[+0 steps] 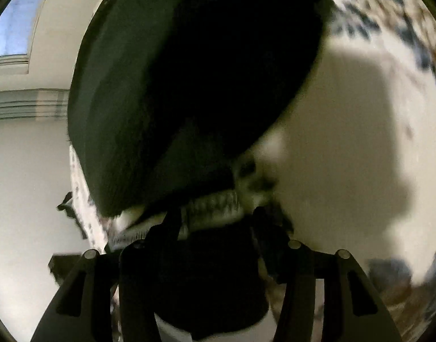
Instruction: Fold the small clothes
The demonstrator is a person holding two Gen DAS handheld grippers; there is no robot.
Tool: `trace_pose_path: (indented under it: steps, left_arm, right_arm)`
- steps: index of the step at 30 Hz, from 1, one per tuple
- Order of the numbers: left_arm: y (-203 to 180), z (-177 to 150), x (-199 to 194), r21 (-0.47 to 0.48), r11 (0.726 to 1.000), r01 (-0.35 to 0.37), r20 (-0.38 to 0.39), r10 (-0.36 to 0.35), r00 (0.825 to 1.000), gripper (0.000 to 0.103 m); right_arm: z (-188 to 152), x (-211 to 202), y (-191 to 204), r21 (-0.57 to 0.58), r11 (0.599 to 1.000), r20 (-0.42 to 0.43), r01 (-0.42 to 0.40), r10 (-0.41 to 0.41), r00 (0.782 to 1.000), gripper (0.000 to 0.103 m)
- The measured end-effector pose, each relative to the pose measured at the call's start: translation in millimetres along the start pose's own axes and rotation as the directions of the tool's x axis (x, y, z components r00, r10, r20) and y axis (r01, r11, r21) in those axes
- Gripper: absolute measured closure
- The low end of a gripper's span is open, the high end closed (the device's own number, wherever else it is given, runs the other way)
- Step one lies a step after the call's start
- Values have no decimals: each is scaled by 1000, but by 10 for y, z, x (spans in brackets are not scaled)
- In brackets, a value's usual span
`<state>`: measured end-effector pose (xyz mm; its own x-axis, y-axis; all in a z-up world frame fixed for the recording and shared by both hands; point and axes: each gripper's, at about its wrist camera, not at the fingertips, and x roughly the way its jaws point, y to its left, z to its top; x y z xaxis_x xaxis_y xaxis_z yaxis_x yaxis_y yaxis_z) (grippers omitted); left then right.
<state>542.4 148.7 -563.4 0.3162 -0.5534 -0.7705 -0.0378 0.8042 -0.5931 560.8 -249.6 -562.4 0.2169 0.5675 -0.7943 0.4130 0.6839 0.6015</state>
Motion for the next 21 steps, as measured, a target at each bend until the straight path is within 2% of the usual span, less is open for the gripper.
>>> trace_pose_path:
  steps: [1,2,3,6,7,9,10,12,13,14,15,16,19,21]
  left_arm:
    - [-15,56,32,12,1000,9,-6,-9,1000,95]
    - [-25,78,42,12,1000,23,-12,-23,1000,95]
    - [-45,103,7,21,999,36,5,-37,999,95]
    - [-107,215,-20,61,996,69,8,-69,998,96]
    - [-109,237,20,80,995,60,-4,-60,998,95]
    - [-84,253,217,115,993,24,-62,-17,998,95]
    - [-32,236,311,105,994,12,-96,-2,995,91]
    - [7,235,278,77,997,32,-96,-24,995,90]
    - [6,216,207,69,997,35,-88,-29,996,78]
    - [6,190,113,57,998,21,-79,-17,997,71]
    - [10,149,-2,44,999,22,-65,-20,998,55]
    - [10,102,-102,34,999,38,-44,-36,998,44]
    - [7,-201,-498,6,999,53,19,-53,998,41]
    - [-45,-501,-724,24,999,22,30,-23,999,41]
  right_arm:
    - [-25,26,-27,-1,1000,-15,-13,13,1000,53]
    - [-55,33,-63,-2,1000,-8,-31,31,999,90]
    - [-56,26,-79,0,999,9,-42,42,999,99]
    - [-39,-107,-118,12,1000,109,-20,18,994,100]
    - [-45,-101,-119,8,1000,133,16,-17,991,100]
    - [-36,-15,-119,-1,998,127,65,-64,990,100]
    - [-40,42,-93,-25,995,115,94,-90,989,100]
    - [-30,98,-58,-42,995,68,90,-88,994,97]
    - [-56,58,-59,-31,996,50,80,-79,996,90]
    - [-74,-2,-71,-15,998,21,68,-68,997,75]
    - [-101,-66,-88,-6,999,7,48,-48,999,64]
    - [-137,-133,-103,-1,1000,1,27,-27,1000,46]
    - [-392,-419,-142,-18,1000,-1,-11,11,1000,44]
    - [-684,-606,-288,-19,1000,-34,-20,20,999,44]
